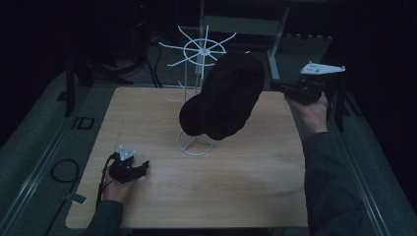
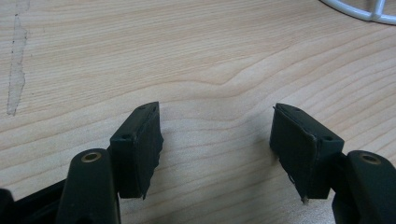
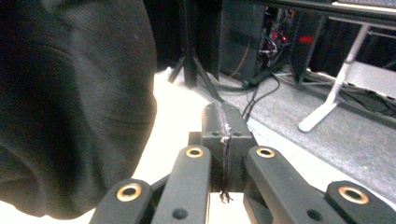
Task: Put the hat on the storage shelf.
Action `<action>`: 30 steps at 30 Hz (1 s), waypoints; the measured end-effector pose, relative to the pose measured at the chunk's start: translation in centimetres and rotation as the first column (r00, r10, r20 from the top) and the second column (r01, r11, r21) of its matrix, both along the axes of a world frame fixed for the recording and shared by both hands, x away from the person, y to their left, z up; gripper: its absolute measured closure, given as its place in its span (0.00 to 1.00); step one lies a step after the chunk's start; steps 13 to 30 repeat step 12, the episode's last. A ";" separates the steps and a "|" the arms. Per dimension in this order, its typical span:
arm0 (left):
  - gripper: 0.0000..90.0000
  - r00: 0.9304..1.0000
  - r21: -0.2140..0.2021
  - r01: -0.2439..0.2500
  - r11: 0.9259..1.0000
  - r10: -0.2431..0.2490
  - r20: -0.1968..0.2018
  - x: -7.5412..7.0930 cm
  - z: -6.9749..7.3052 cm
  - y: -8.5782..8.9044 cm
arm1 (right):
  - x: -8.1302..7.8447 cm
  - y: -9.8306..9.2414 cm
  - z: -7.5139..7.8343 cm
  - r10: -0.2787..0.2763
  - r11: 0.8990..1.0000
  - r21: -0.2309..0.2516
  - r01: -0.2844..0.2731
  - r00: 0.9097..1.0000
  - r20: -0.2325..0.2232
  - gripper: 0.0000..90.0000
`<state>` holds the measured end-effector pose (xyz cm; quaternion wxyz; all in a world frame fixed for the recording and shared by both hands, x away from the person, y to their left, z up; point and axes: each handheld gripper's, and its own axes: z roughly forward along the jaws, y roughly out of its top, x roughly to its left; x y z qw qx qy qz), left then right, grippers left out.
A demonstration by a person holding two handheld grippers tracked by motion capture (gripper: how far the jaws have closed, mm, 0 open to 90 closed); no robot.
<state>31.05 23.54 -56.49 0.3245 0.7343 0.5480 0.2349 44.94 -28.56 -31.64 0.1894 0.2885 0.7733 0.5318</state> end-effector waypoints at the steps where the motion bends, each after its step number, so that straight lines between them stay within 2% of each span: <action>1: 0.38 1.000 0.000 0.000 1.000 0.000 0.000 0.0 0.0 0.0 | 0.0 0.1 -0.1 -0.003 1.000 -0.006 0.003 1.000 -0.004 1.00; 8: 0.38 1.000 0.002 0.001 1.000 -0.001 -0.001 0.0 0.0 0.0 | 0.3 0.6 -1.0 -0.027 0.998 -0.062 0.024 0.999 -0.035 1.00; 12: 0.38 1.000 0.000 0.000 1.000 0.000 0.000 0.0 0.0 0.0 | 0.5 0.6 -1.6 -0.043 0.996 -0.075 0.038 0.997 -0.063 1.00; 30: 0.38 1.000 0.000 0.000 1.000 0.000 0.000 0.0 0.0 0.0 | 0.5 0.6 -1.6 -0.043 0.996 -0.075 0.038 0.997 -0.063 1.00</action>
